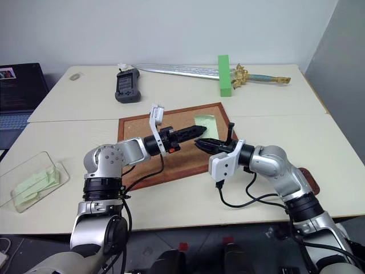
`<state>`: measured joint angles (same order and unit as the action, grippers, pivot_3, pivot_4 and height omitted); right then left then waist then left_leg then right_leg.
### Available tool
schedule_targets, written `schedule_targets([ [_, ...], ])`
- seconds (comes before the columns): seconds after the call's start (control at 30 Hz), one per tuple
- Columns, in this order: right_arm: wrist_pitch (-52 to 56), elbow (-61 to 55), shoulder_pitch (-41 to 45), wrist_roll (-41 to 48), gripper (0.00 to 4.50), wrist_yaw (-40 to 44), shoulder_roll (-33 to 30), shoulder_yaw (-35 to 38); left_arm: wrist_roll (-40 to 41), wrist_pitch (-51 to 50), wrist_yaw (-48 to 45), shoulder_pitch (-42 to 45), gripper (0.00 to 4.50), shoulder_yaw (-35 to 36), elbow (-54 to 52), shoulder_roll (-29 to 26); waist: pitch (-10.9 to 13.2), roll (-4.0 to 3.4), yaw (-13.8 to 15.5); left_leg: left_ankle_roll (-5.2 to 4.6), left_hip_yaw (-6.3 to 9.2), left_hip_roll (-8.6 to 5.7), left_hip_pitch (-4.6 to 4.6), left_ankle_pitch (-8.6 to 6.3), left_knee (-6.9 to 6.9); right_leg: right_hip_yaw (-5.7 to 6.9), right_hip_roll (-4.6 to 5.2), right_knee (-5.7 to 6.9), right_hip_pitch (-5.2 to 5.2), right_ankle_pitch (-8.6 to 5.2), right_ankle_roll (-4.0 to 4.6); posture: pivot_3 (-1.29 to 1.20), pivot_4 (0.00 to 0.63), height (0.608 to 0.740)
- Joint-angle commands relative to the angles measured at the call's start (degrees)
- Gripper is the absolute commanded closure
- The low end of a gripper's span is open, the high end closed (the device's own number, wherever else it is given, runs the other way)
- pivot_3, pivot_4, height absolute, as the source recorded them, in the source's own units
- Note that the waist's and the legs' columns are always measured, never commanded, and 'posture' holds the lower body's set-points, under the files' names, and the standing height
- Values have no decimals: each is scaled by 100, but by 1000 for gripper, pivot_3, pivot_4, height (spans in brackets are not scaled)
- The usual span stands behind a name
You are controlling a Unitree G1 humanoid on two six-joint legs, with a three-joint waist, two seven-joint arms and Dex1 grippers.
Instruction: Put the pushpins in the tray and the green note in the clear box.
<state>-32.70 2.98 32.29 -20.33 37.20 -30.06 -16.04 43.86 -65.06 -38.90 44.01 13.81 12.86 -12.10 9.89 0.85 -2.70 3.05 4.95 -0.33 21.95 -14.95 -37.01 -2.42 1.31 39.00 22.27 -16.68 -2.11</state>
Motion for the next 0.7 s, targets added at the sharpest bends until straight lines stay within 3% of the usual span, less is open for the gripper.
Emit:
schedule_targets([
  [0.03,132,-229,-67,42,4500,-104,19,47,418,-281,-237,241,3,109,-103,-157,0,0,-2,0,0,0,0,0,0,1,0,0,0,0,0,0,150,740],
  [0.57,-6,-292,88,13,4500,-104,125,-80,389,-188,-597,182,3,-274,138,-271,0,1,-12,0,1,-1,-4,0,0,-2,-2,1,-1,0,0,0,150,740],
  [0.6,-14,-284,102,15,4500,-103,133,-86,377,-163,-601,186,351,-288,152,-263,0,1,-11,0,1,-1,-4,0,0,-2,-2,1,-1,0,0,0,150,740],
  [0.7,-32,-283,135,34,4500,-100,156,-99,344,-56,-592,220,782,-276,221,-237,0,1,-7,1,1,-1,-3,0,0,-3,-1,1,-1,0,0,0,150,740],
])
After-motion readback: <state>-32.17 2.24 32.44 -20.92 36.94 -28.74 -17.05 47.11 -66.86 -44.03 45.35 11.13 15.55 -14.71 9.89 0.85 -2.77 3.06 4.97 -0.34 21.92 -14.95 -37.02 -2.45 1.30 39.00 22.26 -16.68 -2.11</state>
